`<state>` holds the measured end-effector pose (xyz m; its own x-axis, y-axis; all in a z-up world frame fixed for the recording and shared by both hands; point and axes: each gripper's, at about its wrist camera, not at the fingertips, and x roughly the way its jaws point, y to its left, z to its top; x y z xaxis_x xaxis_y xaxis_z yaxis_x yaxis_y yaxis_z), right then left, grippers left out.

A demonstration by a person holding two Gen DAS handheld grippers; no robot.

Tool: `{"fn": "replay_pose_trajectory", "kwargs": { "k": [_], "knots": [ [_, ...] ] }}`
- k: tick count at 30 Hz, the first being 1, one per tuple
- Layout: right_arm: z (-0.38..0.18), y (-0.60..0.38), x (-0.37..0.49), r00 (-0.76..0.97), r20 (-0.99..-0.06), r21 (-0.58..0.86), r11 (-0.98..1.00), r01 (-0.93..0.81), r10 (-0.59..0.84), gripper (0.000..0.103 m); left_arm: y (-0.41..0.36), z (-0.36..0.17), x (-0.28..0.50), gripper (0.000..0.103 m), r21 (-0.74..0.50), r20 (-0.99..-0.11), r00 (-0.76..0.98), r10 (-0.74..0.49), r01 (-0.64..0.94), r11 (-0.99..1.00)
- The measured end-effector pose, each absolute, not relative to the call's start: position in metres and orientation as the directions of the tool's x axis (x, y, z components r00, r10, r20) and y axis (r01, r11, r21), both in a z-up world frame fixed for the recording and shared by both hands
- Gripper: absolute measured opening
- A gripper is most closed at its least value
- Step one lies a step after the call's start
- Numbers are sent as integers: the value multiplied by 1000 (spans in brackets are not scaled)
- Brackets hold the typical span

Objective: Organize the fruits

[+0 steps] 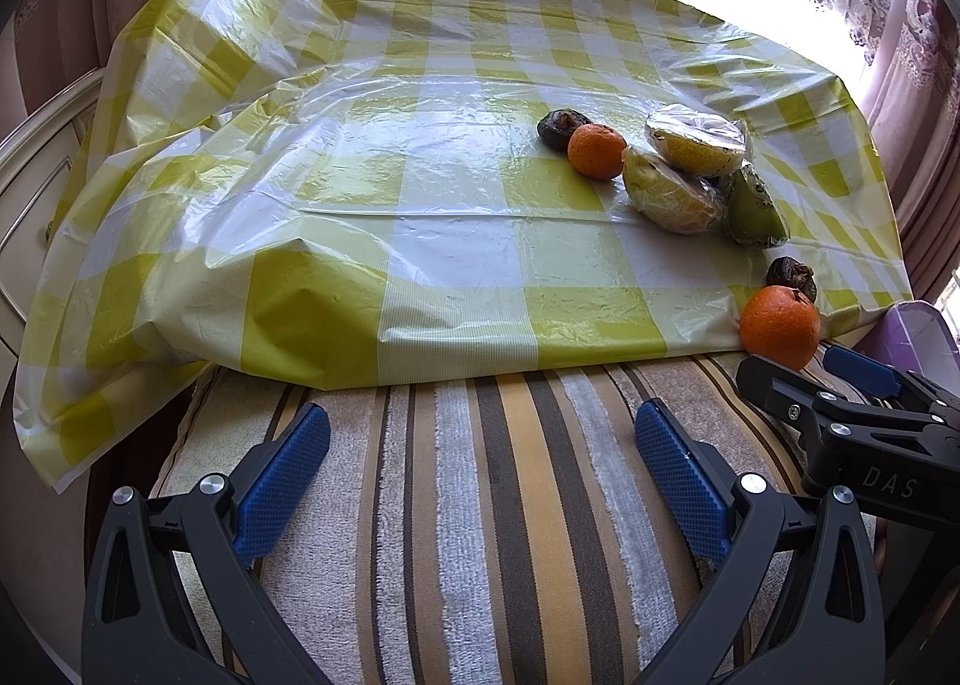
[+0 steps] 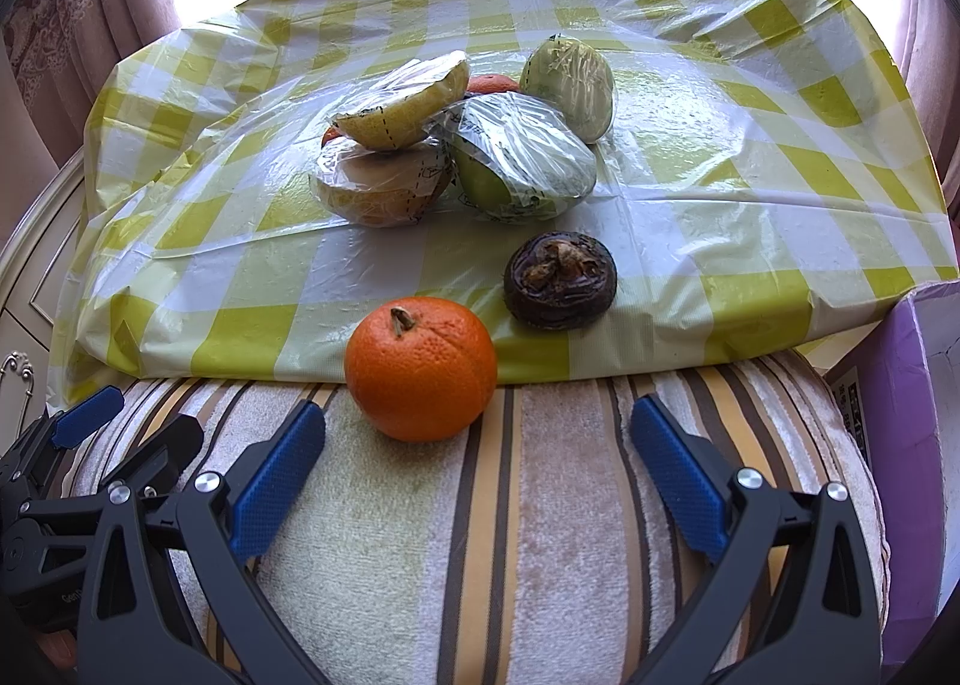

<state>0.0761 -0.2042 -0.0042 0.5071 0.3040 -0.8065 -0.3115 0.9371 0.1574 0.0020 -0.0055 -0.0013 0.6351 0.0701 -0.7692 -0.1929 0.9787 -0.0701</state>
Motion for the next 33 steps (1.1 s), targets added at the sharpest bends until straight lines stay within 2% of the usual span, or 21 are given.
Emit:
{"fn": "replay_pose_trajectory", "kwargs": {
  "k": [10, 18, 21, 24, 26, 28, 33],
  "knots": [
    [3, -212, 76, 441, -818, 211, 906, -367, 370, 102, -8, 0, 3, 99, -75, -763, 642, 68, -193, 978],
    [15, -257, 72, 486, -684, 460, 839, -291, 543, 102, -17, 8, -9, 97, -54, -719, 690, 88, -182, 982],
    [22, -256, 75, 481, -686, 430, 838, -337, 546, 102, -24, 12, -11, 94, -34, -702, 707, 91, -160, 987],
    [30, -258, 80, 539, -703, 308, 882, -357, 464, 102, -32, 18, -13, 90, -11, -683, 726, 84, -124, 992],
    [32, -266, 88, 553, -699, 304, 889, -343, 453, 102, -39, 23, -14, 82, -13, -673, 738, 48, -77, 997],
    [32, -271, 96, 559, -703, 296, 896, -331, 439, 102, -50, 28, -13, 80, -39, -660, 751, -22, -4, 999],
    [28, -269, 115, 534, -742, 243, 905, -350, 406, 102, -77, 34, 1, 72, -181, -639, 727, -251, 175, 968]
  ]
}}
